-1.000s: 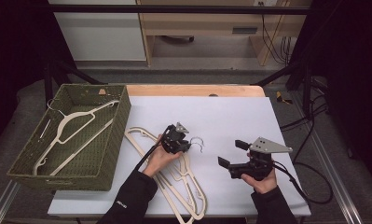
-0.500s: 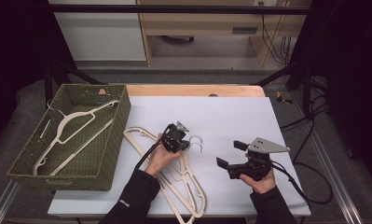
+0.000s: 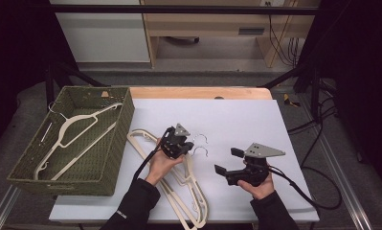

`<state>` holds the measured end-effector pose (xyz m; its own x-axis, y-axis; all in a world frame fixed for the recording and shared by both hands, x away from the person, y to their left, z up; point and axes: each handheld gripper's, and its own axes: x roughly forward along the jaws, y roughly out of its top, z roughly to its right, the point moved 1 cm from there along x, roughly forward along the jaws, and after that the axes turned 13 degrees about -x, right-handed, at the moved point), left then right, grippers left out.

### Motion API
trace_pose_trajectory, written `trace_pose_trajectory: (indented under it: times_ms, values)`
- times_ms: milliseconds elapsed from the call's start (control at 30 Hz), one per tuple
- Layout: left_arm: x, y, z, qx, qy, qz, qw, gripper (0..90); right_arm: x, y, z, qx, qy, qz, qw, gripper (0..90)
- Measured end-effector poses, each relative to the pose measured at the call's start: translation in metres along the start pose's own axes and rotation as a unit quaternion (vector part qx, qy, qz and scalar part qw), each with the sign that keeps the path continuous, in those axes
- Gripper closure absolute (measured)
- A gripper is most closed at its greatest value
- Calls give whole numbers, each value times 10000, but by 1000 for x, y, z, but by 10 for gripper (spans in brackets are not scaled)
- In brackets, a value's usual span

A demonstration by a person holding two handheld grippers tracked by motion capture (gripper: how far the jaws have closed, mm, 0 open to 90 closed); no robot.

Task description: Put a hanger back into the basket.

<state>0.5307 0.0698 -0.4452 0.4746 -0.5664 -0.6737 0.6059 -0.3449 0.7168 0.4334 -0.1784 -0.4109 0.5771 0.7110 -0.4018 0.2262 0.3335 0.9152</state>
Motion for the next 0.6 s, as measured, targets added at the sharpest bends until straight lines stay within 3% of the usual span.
trace_pose_trajectory:
  times_ms: [167, 267, 467, 600]
  values:
    - [-18, -2, 8, 110, 32, 209, 9997, 888, 13, 0, -8, -27, 133, -84, 9999, 114]
    - [-29, -3, 10, 112, 15, 334, 9994, 888, 24, 1, -15, 34, 343, -94, 9994, 139]
    - [-43, -3, 12, 171, 55, 450, 9988, 888, 35, 4, -21, -18, 426, -186, 9989, 158]
    - [-52, -4, 15, 223, 74, 526, 9983, 888, 45, 8, -26, 135, 556, -163, 9982, 191]
